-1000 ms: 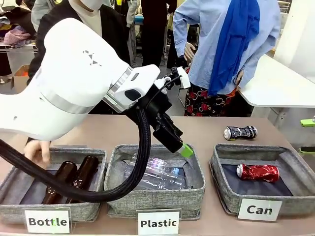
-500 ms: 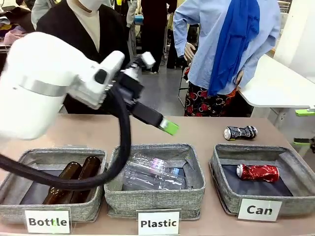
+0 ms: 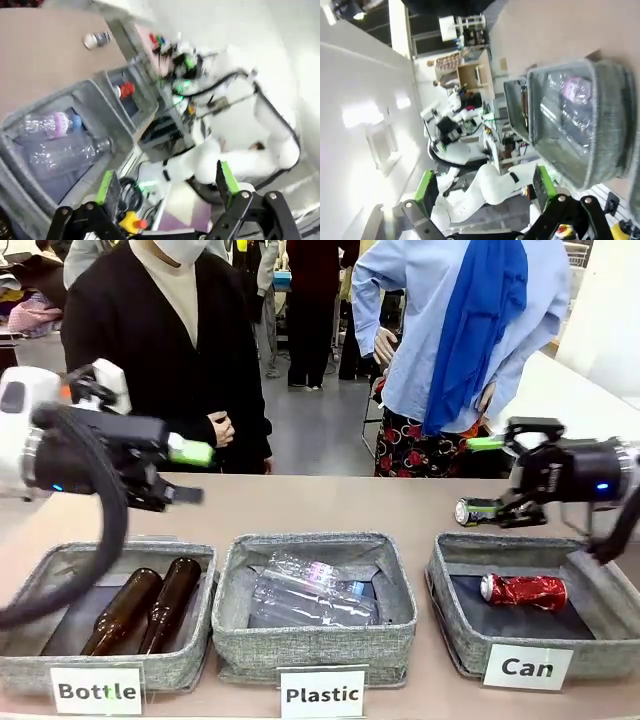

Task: Sort the can waste into the basket.
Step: Pick up the can waste from the table and place it in the right Fabric basket.

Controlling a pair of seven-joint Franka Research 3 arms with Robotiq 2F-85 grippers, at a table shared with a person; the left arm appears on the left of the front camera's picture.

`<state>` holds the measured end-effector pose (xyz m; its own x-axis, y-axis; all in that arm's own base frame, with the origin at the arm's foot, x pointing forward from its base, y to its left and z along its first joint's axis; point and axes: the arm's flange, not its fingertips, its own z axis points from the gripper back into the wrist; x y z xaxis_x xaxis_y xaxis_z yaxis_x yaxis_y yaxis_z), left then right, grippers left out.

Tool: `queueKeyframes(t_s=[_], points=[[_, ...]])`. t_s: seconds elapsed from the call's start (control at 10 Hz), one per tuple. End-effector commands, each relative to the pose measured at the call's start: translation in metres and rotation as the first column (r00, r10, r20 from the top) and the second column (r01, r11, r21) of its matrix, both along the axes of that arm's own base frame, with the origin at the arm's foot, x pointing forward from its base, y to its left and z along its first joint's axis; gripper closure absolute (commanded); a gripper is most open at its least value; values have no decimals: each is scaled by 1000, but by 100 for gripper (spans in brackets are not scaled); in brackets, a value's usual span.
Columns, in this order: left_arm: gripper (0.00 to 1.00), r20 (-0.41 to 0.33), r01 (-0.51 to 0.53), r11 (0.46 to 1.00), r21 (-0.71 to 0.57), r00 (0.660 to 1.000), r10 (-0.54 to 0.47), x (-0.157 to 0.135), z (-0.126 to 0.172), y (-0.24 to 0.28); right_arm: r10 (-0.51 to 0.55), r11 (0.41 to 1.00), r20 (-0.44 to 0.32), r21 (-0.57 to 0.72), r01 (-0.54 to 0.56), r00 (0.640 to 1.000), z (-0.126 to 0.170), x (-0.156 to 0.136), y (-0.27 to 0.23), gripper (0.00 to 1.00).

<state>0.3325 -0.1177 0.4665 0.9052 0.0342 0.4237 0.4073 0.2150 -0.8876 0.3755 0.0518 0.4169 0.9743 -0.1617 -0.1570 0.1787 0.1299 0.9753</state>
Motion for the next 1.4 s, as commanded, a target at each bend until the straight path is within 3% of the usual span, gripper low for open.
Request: queueKeyframes(t_s=[0.0, 0.1, 0.3, 0.4, 0.5, 0.6, 0.7, 0.8, 0.9, 1.3], points=[[0, -90, -142, 982, -124, 987, 131, -107, -58, 63, 38, 999, -79, -8, -39, 996, -35, -68, 27, 0], [0, -146, -148, 982, -118, 981, 130, -111, -73, 96, 56, 998, -97, -24, -59, 994, -35, -65, 27, 0], [0, -262, -72, 987, -143, 965, 33, -156, -141, 118, 87, 996, -141, 1, -87, 986, -27, -84, -4, 0], [0, -298, -2, 986, -164, 953, -48, -149, -169, 126, 60, 998, -167, 14, -59, 984, -21, -80, -28, 0], [0, -236, 3, 979, -202, 970, -52, -149, -188, 133, 18, 1000, -163, -20, -21, 986, -17, -77, -50, 0], [0, -104, -51, 979, -196, 994, 31, -166, -185, 137, 6, 1000, -206, -25, -12, 978, -11, -83, -66, 0], [0, -299, -38, 983, -178, 954, -17, -23, -119, 180, -11, 1000, -216, -10, 9, 976, -9, -81, -92, 0], [0, -299, -38, 983, -178, 954, -17, -23, -119, 180, -109, 993, -145, -64, 101, 983, -10, -76, -109, 0], [0, -299, -38, 983, -178, 954, -17, -23, -119, 180, 0, 1000, -178, -24, -4, 984, -7, -32, -91, 0], [0, -299, -38, 983, -178, 954, -17, -23, -119, 180, 0, 1000, -178, -24, -4, 984, -7, -32, -91, 0]])
